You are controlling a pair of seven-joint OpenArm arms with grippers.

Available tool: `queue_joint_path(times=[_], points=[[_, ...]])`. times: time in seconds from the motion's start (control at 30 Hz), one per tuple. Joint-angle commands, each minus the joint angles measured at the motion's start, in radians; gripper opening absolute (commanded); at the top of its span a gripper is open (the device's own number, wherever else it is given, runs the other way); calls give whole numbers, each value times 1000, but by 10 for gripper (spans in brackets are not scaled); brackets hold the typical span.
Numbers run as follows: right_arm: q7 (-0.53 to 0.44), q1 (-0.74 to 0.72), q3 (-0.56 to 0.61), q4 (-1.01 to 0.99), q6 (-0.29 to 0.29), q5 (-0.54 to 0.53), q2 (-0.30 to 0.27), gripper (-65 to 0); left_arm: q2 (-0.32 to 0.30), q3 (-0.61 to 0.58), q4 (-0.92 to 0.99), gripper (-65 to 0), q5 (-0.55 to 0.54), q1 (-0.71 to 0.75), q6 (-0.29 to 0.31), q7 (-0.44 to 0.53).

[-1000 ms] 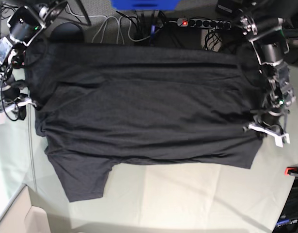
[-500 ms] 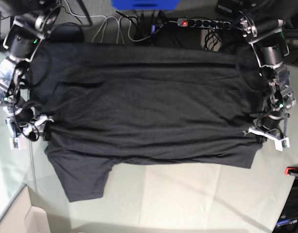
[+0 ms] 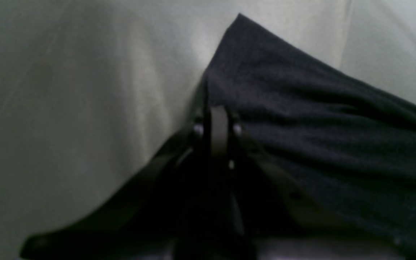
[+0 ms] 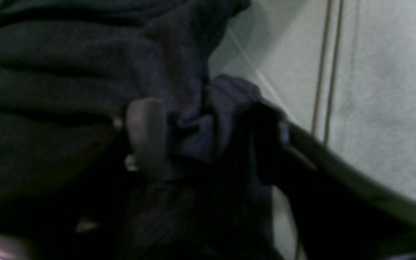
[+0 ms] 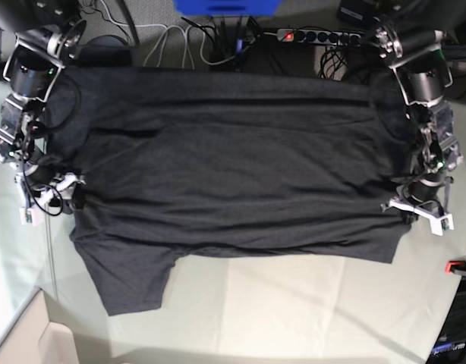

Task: Layout the t-shirt on the table in an organized manner, then fold the t-shirt properly
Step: 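Fold the grasped sides toward the collar edge with both grippers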

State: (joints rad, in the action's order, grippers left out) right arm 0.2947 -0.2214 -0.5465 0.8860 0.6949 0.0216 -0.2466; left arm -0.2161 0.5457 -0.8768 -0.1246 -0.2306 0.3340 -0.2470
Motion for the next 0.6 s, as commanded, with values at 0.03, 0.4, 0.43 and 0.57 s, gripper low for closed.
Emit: queue_joint_path(times=[0.03,0.4,0.43,0.57], points=[[-25,-20,-1,15,3,-15,-15,-465,-15,-2,-15,-650,-10,-23,3,27],[-16,37,-16,94,3,-19,-21,-650,-15,4,-37,-650,-16,-17,3,22],[-15,58,-34,131,3,-19,-15,-650,-15,6,-52,-650,-16,-16,3,21],[-15,126,-113,279,3,-19,39,-650,-13,6,-160,-650,-17,26,4,-12]])
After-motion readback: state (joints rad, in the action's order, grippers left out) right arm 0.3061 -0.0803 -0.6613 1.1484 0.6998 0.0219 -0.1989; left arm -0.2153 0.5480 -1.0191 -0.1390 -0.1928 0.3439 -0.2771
